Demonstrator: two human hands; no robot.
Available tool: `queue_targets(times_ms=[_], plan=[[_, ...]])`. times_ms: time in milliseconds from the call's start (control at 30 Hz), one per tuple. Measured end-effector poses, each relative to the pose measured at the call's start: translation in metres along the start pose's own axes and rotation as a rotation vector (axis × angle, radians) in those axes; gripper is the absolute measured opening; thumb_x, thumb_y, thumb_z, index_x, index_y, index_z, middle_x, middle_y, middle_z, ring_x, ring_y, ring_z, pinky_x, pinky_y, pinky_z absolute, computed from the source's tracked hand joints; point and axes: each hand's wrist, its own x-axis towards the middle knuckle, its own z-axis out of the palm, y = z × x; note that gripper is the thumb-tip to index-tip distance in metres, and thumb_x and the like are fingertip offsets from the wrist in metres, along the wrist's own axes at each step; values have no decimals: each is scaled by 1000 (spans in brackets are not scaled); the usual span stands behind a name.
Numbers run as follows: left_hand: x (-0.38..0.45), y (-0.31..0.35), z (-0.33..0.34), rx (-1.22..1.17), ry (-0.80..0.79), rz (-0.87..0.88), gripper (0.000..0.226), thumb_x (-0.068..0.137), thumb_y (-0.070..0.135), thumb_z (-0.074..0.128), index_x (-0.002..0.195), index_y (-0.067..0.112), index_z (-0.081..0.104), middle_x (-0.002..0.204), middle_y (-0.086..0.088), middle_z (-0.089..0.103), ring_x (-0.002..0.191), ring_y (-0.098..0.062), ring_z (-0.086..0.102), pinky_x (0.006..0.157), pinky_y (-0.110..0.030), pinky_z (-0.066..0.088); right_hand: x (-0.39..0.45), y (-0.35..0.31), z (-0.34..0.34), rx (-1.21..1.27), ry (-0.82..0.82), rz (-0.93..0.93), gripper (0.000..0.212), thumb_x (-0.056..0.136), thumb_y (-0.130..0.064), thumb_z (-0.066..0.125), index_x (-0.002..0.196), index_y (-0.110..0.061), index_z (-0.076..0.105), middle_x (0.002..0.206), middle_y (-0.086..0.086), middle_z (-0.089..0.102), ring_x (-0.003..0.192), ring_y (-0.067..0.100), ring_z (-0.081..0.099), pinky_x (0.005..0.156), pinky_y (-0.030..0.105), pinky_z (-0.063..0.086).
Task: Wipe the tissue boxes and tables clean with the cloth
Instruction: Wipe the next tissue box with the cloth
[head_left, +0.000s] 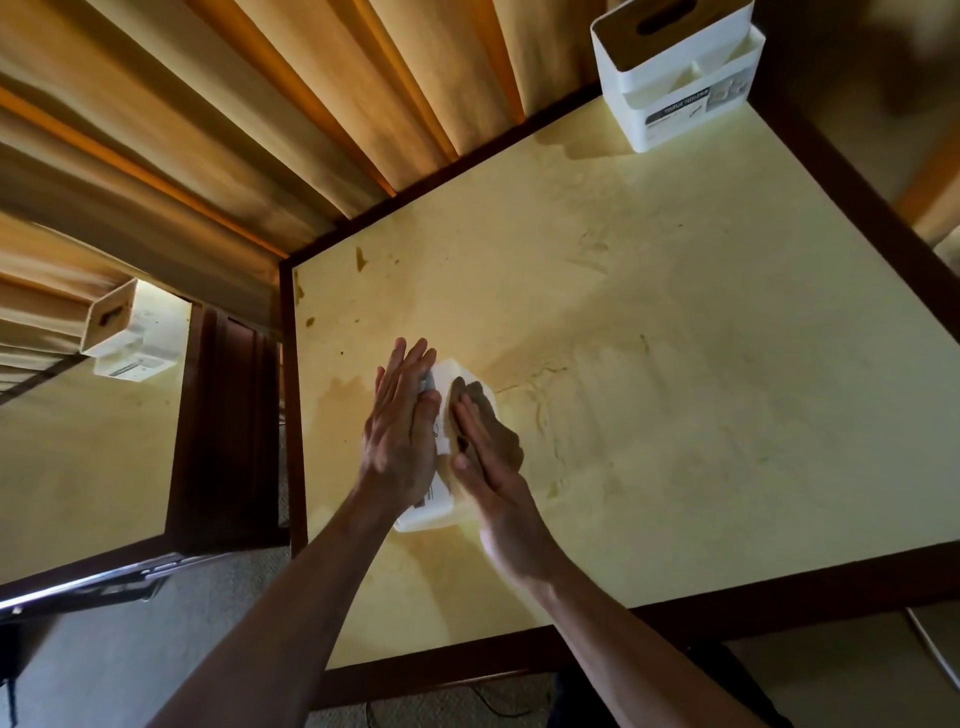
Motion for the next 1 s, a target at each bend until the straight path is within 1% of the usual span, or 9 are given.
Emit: queue_targets(times_ms=[100,167,233,300,400,500,633,767,1000], plan=[[1,0,0,7,6,8,51,101,30,31,142,5,50,152,-1,42,151,-18,22,120,-58,21,-14,3,1,-64,13,11,55,105,-23,31,155,-17,10,162,-18,3,146,-7,-3,115,9,4],[0,1,0,14,4,8,52,101,31,30,142,4,49,152,-2,42,151,-19,22,120,-58,21,-16,10,2,-166,60,60,61,102,-48,23,155,-20,11,161,-19,2,146,-6,-4,115,9,5],[0,3,-1,26,-1,-8,55,100,34,28,143,5,49,152,-2,41,151,-19,21,121,-57,20,-2,19,-1,-511,122,170,104,73,-87,-8,151,-24,16,158,-15,8,146,-1,5,120,19,8],[0,5,-1,38,-14,-40,58,99,38,26,144,7,48,154,0,40,151,-15,19,122,-54,18,13,27,-5,-658,88,294,136,49,-97,-19,153,-16,15,159,-3,19,147,10,18,120,23,12],[0,7,-2,43,-33,-76,61,98,40,25,146,10,46,157,1,39,152,-10,16,122,-53,17,9,20,-7,-362,177,267,103,79,-86,17,151,-12,23,140,-2,41,130,8,39,107,24,36],[0,8,-3,52,-31,-68,60,98,40,24,146,11,45,156,1,38,152,-12,16,121,-55,19,1,10,-16,-157,118,405,56,101,-52,34,142,-14,33,145,7,38,133,22,37,110,46,33],[0,8,-3,55,-32,-86,61,98,41,23,146,11,46,156,3,37,152,-10,15,122,-54,18,25,18,-17,-123,230,491,62,78,-74,38,107,-22,53,111,3,56,108,21,58,98,54,48],[1,8,-2,45,-28,-82,60,98,40,24,146,11,46,156,1,39,152,-10,17,121,-54,20,48,25,-17,-161,354,535,58,71,-75,34,96,-28,55,98,-11,56,98,14,60,93,50,51],[2,14,-3,28,1,-144,61,96,41,26,147,14,45,152,14,35,149,-5,16,121,-53,21,87,30,-21,-278,308,499,68,73,-81,25,105,-31,57,112,-1,63,105,25,61,95,55,46]])
